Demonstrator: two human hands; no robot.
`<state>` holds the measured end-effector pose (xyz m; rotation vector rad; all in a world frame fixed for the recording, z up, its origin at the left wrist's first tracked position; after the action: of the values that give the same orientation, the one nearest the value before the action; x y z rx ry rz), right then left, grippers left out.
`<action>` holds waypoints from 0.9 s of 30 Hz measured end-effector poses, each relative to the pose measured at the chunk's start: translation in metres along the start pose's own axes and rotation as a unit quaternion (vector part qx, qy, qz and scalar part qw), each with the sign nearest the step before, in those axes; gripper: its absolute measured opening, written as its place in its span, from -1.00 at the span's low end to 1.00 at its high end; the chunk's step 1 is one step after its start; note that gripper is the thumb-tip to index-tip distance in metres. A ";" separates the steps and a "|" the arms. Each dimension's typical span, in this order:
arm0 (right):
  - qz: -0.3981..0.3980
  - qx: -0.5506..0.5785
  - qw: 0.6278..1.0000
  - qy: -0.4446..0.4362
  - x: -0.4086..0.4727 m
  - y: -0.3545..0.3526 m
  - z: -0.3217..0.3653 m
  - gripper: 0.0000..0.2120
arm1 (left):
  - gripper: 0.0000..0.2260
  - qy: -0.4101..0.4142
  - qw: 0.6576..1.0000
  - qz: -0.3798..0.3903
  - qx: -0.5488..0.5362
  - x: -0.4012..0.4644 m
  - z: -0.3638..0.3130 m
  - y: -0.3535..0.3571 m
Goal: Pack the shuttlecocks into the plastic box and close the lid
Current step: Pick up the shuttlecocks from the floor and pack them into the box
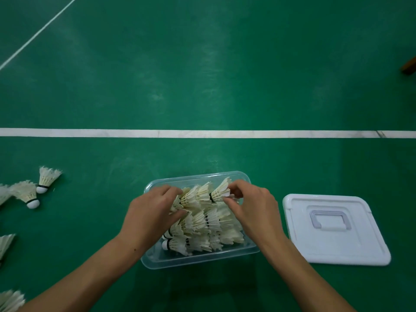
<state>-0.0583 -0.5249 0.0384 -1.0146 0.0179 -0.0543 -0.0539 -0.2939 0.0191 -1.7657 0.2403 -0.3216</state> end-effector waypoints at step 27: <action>0.009 0.034 0.999 -0.005 0.020 -0.012 0.051 -0.67 | -0.59 -0.093 0.983 -0.037 -0.152 -0.006 0.028 -0.049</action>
<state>-0.0370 -0.4892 0.0753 -0.9476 0.0159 -0.0341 -0.0506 -0.2559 0.0609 -2.0970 0.0930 -0.1779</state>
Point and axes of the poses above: each hand's wrist, its own x-axis towards the middle knuckle, its own y-axis out of the palm, z = x × y, the point moved 5 cm from there along x, towards the middle knuckle, and after that the axes turned 2 degrees about y, right-handed, at the moved point
